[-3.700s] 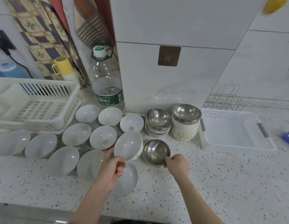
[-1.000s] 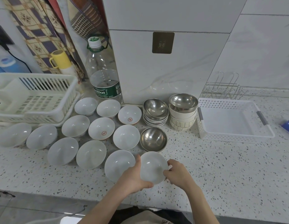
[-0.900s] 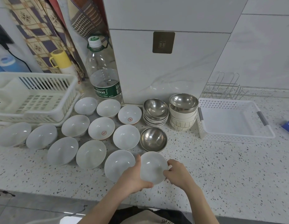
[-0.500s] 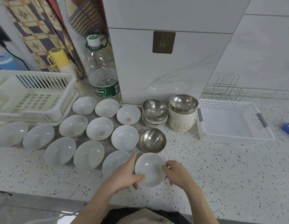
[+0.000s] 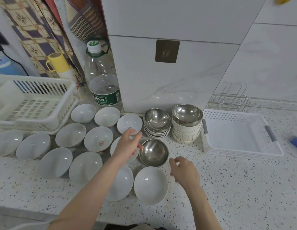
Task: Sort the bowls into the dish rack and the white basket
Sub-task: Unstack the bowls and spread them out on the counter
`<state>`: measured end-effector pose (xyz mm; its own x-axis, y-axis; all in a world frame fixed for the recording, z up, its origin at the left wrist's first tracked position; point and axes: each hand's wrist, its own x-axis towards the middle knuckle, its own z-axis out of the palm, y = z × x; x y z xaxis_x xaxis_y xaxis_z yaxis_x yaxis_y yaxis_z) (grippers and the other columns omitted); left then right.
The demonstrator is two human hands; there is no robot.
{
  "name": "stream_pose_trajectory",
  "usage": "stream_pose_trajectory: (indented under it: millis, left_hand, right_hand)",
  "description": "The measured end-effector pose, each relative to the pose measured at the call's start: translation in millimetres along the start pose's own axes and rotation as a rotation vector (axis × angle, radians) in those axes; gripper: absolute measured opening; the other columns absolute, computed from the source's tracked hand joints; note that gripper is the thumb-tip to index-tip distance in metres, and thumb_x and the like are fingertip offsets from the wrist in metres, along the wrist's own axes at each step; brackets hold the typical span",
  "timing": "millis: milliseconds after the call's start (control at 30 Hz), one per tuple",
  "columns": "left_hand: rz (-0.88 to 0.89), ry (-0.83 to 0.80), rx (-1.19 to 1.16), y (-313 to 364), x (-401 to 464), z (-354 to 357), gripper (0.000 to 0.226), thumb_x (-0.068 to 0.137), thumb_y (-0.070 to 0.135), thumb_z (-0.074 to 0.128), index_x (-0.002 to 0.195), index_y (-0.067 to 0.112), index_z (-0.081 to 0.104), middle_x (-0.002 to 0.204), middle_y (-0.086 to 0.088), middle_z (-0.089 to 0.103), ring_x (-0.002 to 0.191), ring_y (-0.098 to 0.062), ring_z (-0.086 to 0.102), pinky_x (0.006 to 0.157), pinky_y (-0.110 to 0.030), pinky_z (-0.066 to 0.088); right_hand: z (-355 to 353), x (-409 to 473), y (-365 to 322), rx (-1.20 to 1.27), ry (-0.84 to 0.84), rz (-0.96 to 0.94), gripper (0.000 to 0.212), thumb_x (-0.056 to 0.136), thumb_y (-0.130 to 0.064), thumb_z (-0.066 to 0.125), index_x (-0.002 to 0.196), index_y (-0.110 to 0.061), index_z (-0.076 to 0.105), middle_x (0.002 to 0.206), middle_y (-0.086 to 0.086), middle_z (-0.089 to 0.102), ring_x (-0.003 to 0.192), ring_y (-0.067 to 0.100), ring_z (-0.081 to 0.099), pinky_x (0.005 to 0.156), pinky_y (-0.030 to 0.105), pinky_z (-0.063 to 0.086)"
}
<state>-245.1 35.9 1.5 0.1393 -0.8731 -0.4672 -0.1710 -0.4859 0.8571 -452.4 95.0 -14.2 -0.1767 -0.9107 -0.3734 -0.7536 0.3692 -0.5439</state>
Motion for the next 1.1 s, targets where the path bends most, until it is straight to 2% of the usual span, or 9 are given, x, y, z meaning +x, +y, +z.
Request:
stream_pose_trajectory:
  millis: [100,233,433,667,733,833,933,1000,1100]
  left_hand:
    - [0.002,0.004,0.063,14,20,12,0.061,0.089,0.051,0.056,0.143,0.032,0.034,0.069,-0.002,0.074,0.033,-0.006,0.040,0.033,-0.019,0.029]
    - [0.051,0.019,0.161,28,38,27,0.073,0.085,0.058,0.057,0.147,0.036,0.027,0.073,-0.004,0.074,0.031,-0.003,0.045,0.033,-0.016,0.031]
    - [0.092,0.025,0.160,42,55,35,0.054,0.093,0.027,0.056,0.143,0.033,0.036,0.071,-0.004,0.073,0.036,-0.001,0.055,0.037,-0.018,0.038]
    - [0.069,-0.004,-0.040,47,51,26,0.040,0.095,0.016,0.053,0.130,0.035,0.046,0.062,-0.011,0.071,0.034,-0.007,0.047,0.033,-0.018,0.031]
    - [0.055,-0.025,-0.153,45,46,18,0.040,0.094,0.011,0.052,0.127,0.033,0.049,0.061,-0.012,0.070,0.034,-0.008,0.045,0.033,-0.016,0.027]
    - [0.063,-0.042,-0.316,40,37,5,0.034,0.094,0.011,0.052,0.126,0.025,0.054,0.063,-0.014,0.068,0.038,-0.010,0.043,0.033,-0.016,0.023]
    - [0.053,-0.032,-0.476,30,28,-10,0.026,0.095,0.012,0.053,0.121,0.012,0.056,0.065,-0.013,0.066,0.038,-0.006,0.043,0.033,-0.016,0.021]
    - [0.028,0.004,-0.556,22,24,-19,0.022,0.097,0.011,0.050,0.118,0.011,0.056,0.065,-0.012,0.066,0.037,-0.005,0.041,0.033,-0.015,0.021]
    - [0.004,0.063,-0.627,6,17,-30,0.019,0.100,0.014,0.049,0.118,0.011,0.053,0.065,-0.011,0.064,0.036,-0.005,0.040,0.031,-0.014,0.023]
  right_hand:
    - [-10,13,-6,0.098,0.033,0.007,0.037,0.096,-0.044,0.043,0.120,-0.022,0.060,0.091,0.000,0.073,0.085,0.023,0.069,0.079,0.038,0.057]
    - [-20,27,-17,0.228,0.079,0.005,0.033,0.094,-0.038,0.046,0.120,-0.021,0.060,0.078,-0.002,0.073,0.073,0.020,0.068,0.076,0.039,0.057]
    - [-25,39,-26,0.312,0.079,0.020,0.037,0.095,-0.034,0.047,0.128,-0.020,0.054,0.068,-0.005,0.072,0.066,0.015,0.066,0.073,0.038,0.058]
    - [-22,57,-28,0.425,0.071,0.057,0.040,0.093,-0.025,0.046,0.131,-0.014,0.055,0.069,-0.008,0.073,0.052,0.008,0.060,0.061,0.030,0.051]
    - [-19,63,-31,0.461,0.049,0.082,0.037,0.092,-0.021,0.045,0.124,-0.008,0.059,0.069,-0.006,0.073,0.057,0.011,0.059,0.059,0.030,0.048]
    - [-13,72,-41,0.530,0.018,0.129,0.029,0.091,-0.019,0.047,0.095,0.005,0.062,0.073,0.003,0.074,0.064,0.019,0.058,0.067,0.039,0.050]
    - [-5,81,-52,0.616,-0.014,0.177,0.029,0.090,-0.021,0.049,0.066,-0.008,0.058,0.070,0.008,0.074,0.062,0.020,0.057,0.066,0.038,0.049]
    - [0,86,-58,0.630,0.013,0.191,0.031,0.090,-0.024,0.048,0.064,-0.009,0.057,0.061,0.002,0.071,0.057,0.016,0.055,0.059,0.030,0.043]
    - [6,92,-67,0.617,0.047,0.200,0.034,0.092,-0.028,0.047,0.065,-0.012,0.060,0.058,-0.001,0.070,0.066,0.020,0.062,0.066,0.033,0.049]
